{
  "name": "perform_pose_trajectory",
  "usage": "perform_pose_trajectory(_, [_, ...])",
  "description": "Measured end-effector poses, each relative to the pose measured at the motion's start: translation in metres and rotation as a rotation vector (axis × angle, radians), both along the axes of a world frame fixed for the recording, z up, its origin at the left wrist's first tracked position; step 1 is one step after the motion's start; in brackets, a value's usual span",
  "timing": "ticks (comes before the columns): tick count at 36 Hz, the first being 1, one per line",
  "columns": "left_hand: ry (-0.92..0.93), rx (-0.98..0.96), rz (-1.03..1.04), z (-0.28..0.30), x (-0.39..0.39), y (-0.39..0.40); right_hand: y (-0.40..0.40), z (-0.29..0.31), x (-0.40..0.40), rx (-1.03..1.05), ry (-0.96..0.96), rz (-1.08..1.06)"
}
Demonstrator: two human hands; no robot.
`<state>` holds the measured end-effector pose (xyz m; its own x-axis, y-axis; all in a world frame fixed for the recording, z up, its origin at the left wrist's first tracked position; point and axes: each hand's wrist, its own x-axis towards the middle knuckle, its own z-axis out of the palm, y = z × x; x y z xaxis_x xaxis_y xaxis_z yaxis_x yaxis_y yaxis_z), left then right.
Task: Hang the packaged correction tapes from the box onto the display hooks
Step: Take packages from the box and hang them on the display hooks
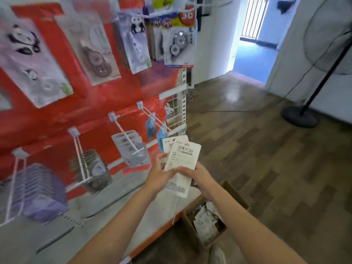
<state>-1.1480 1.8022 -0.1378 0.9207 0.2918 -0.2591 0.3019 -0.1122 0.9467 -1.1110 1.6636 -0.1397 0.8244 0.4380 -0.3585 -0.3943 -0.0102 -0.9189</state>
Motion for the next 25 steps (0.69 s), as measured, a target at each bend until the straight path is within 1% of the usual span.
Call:
perform_pose_trajectory(7, [-0.215, 0.138, 0.019, 0.024, -0.045, 0.035, 0.033, 0.024, -0.032, -0.004, -0.042, 0.061])
perform_pose_trajectory(10, [-0.277, 0.187, 0.019, 0.028, -0.059, 0.048, 0.046, 0.030, -0.041, -0.026, -0.060, 0.090])
perform_pose_trajectory(13, [-0.302, 0.229, 0.032, 0.032, -0.069, 0.056, 0.054, 0.036, -0.048, -0.046, -0.086, 0.091])
perform_pose_trajectory(16, [-0.322, 0.329, 0.068, 0.037, -0.077, 0.059, 0.061, 0.042, -0.054, -0.039, -0.117, 0.094])
perform_pose_trajectory(18, [-0.291, 0.443, 0.081, 0.036, -0.080, 0.058, 0.067, 0.047, -0.058, -0.053, -0.141, 0.079])
perform_pose_trajectory(20, [-0.260, 0.479, 0.046, 0.038, -0.084, 0.054, 0.075, 0.052, -0.061, -0.112, -0.190, 0.063])
perform_pose_trajectory(22, [-0.267, 0.384, -0.014, 0.044, -0.089, 0.050, 0.081, 0.051, -0.061, -0.160, -0.222, 0.059])
perform_pose_trajectory(23, [-0.269, 0.297, -0.027, 0.047, -0.092, 0.049, 0.083, 0.050, -0.061, -0.156, -0.224, 0.092])
perform_pose_trajectory(25, [-0.244, 0.065, -0.030, 0.054, -0.097, 0.053, 0.084, 0.057, -0.069, -0.098, -0.212, 0.161])
